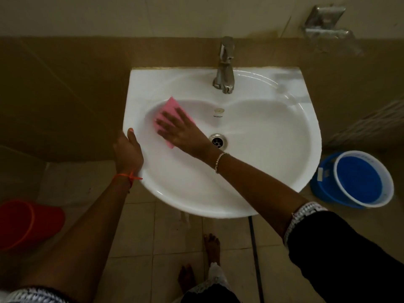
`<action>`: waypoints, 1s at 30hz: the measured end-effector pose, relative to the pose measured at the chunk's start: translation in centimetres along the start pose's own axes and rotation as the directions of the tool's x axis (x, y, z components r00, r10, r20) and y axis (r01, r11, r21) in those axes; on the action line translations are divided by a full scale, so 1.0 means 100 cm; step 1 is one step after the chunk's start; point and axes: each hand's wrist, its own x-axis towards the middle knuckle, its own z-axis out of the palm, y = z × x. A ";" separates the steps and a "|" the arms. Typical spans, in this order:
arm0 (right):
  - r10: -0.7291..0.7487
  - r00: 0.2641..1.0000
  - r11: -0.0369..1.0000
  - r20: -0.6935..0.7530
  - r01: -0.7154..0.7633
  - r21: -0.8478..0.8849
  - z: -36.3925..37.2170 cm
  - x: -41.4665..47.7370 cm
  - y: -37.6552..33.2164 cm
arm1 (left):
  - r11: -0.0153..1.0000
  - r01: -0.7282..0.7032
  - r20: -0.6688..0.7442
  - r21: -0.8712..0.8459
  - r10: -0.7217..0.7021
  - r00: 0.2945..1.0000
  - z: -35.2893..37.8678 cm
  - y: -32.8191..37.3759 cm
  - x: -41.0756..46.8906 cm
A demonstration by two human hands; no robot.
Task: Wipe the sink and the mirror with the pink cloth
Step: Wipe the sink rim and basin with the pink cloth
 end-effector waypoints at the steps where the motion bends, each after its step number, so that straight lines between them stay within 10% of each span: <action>1: -0.070 0.992 0.995 0.102 0.077 -0.067 0.007 -0.002 0.005 | 1.000 0.006 0.004 -0.007 -0.006 1.000 0.000 0.000 0.000; 5: -0.168 0.897 0.968 0.409 0.227 -0.102 0.035 -0.021 0.035 | 0.999 0.019 0.010 -0.027 -0.019 1.000 -0.002 0.002 -0.001; 11: 0.102 0.872 0.883 0.478 0.142 -0.448 0.034 -0.052 0.049 | 0.999 0.019 0.028 -0.044 -0.017 0.999 -0.004 0.005 -0.002; 21: 0.247 0.813 0.941 0.528 -0.070 -0.332 0.042 -0.048 0.037 | 0.998 0.025 0.033 -0.050 -0.024 0.999 -0.005 0.007 -0.004; 27: 0.351 0.860 0.895 0.370 -0.424 0.138 0.048 -0.050 0.021 | 0.999 0.026 0.030 -0.045 -0.025 0.999 -0.005 0.006 -0.003; 30: 0.318 0.791 0.607 0.523 -0.594 0.529 0.056 -0.046 0.019 | 0.999 0.025 0.019 -0.037 -0.024 1.000 -0.004 0.004 -0.002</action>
